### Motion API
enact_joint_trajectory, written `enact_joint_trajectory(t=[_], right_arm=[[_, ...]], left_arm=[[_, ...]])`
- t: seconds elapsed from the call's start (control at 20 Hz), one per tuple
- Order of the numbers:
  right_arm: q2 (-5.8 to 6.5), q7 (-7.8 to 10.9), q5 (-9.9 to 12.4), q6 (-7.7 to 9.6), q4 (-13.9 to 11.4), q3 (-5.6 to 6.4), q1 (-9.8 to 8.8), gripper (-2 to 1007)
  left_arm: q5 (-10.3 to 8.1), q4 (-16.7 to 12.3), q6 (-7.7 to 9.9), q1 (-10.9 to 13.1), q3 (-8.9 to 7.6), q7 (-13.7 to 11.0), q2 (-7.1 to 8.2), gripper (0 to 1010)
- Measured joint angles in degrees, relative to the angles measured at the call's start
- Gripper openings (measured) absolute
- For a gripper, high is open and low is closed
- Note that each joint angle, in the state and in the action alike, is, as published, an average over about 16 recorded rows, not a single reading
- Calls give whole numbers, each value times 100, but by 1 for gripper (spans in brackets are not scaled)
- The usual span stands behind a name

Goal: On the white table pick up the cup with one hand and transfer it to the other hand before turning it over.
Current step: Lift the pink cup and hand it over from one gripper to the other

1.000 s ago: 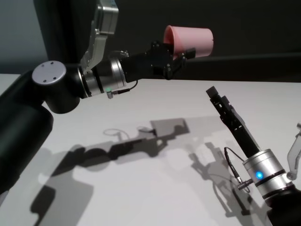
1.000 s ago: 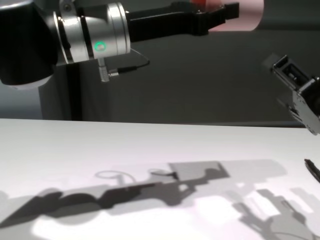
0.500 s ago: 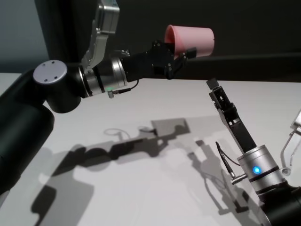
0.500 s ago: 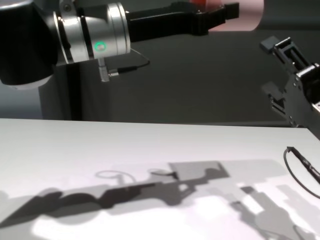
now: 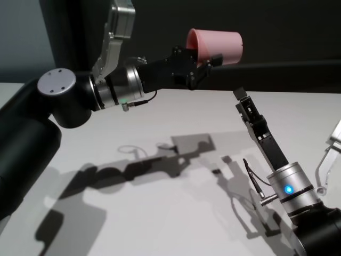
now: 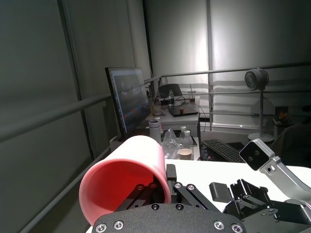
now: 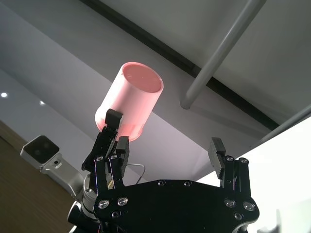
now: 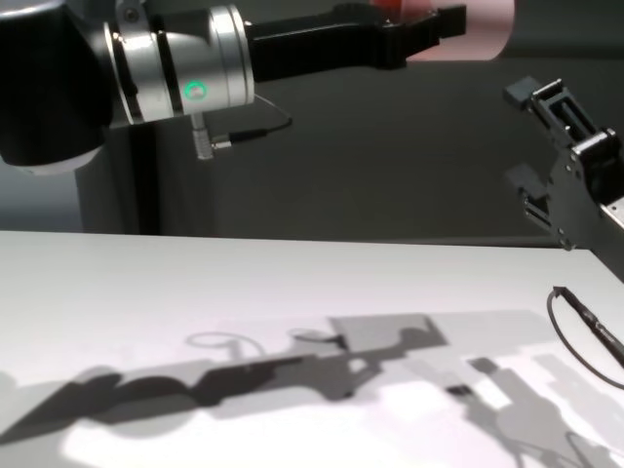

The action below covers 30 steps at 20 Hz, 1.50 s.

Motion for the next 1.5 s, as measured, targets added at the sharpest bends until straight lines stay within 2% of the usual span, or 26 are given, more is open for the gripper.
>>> enact_joint_trajectory(t=[0.3, 0.65, 1.05, 1.5], right_arm=[[5, -8, -36, -43, 29, -33, 12, 1002], [-87, 60, 171, -39, 47, -26, -19, 1002], [-258, 190, 643, -42, -18, 3, -20, 1002], [-421, 229, 1266, 49, -66, 25, 140, 1002]], left_arm=[[0, 0, 0, 0, 0, 0, 0, 48], [0, 0, 0, 0, 0, 0, 0, 48], [0, 0, 0, 0, 0, 0, 0, 48], [0, 0, 0, 0, 0, 0, 0, 48]])
